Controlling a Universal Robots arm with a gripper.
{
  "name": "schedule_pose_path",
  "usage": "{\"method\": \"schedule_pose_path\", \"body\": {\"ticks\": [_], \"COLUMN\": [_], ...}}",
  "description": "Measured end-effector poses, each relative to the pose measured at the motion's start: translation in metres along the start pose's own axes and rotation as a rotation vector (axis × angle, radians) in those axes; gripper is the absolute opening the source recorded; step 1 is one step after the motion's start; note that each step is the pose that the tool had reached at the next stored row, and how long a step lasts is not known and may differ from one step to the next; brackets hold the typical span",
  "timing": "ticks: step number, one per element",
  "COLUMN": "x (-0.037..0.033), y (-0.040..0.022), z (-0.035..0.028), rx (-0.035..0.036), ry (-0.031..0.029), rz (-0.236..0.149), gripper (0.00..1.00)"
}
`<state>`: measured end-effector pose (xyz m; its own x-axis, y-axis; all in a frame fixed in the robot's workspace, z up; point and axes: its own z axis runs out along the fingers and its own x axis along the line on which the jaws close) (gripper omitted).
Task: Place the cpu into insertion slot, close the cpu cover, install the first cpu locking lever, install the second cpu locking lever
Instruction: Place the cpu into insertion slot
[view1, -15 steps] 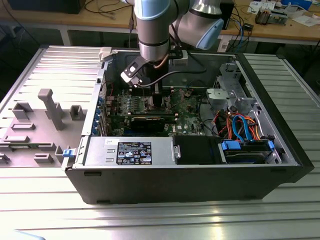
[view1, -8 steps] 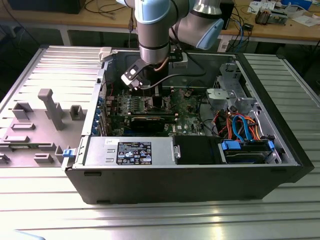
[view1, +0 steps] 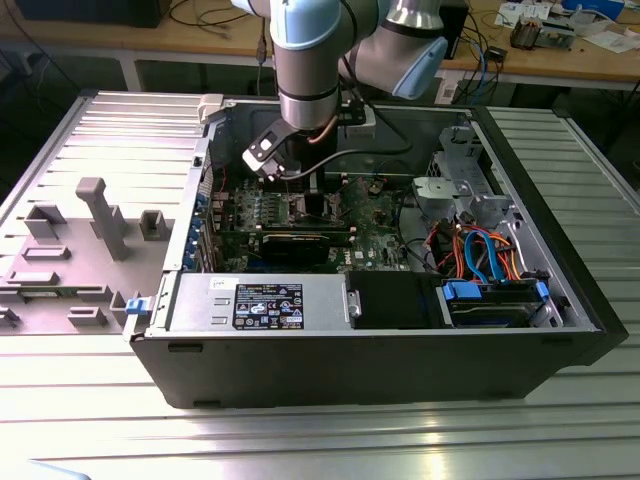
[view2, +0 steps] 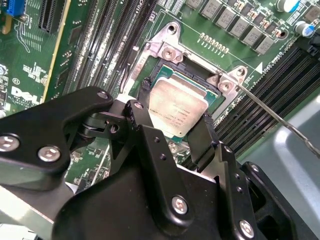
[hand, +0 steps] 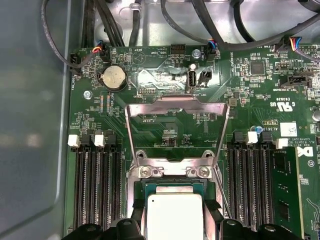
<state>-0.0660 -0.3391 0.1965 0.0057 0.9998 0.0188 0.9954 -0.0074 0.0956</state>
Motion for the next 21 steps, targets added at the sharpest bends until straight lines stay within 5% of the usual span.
{"method": "schedule_pose_path", "body": {"ticks": [21], "x": [0.0001], "y": [0.0000], "z": [0.0007], "rx": [0.0004], "ry": [-0.0005], "rz": [0.011], "gripper": [0.54]}}
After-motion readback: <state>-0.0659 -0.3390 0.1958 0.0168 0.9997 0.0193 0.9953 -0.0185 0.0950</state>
